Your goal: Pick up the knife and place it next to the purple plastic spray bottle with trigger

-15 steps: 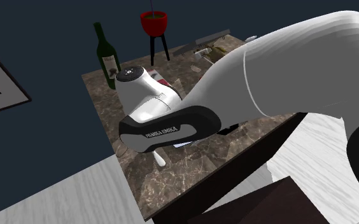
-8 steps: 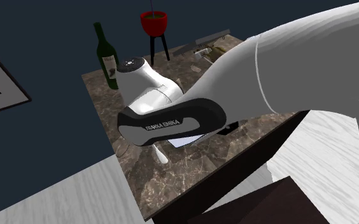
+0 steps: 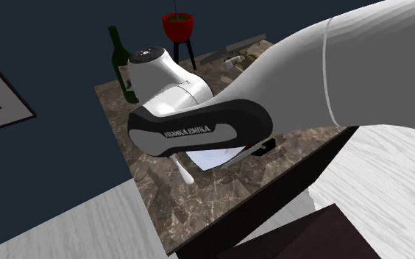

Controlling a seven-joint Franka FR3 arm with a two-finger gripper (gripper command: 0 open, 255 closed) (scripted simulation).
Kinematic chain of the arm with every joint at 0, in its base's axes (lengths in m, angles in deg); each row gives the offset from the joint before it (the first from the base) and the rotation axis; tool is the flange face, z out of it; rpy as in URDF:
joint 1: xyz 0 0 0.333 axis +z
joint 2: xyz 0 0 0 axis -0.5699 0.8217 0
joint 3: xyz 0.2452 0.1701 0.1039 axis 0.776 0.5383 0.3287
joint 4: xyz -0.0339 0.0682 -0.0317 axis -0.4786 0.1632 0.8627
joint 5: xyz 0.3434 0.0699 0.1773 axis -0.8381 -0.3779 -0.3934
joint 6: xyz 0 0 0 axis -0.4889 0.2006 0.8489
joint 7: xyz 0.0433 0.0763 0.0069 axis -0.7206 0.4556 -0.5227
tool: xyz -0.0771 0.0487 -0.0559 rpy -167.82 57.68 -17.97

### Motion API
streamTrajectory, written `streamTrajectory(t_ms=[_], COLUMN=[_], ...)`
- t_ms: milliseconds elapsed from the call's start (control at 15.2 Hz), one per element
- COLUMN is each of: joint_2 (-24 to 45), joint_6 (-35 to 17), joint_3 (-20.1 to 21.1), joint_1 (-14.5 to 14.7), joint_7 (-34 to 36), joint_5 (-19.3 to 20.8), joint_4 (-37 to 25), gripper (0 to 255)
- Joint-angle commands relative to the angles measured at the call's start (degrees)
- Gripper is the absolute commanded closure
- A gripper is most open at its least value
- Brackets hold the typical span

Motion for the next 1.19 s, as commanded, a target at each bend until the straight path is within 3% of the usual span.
streamTrajectory(t_ms=[0, 1122], joint_2=[-0.47, -4.0], joint_6=[1.45, 13.6], joint_3=[0.07, 0.44], joint_1=[-0.05, -0.25], joint_7=[-0.33, -2.4], joint_5=[-0.35, -2.56], joint_4=[-1.01, -9.99], gripper=[255, 255])
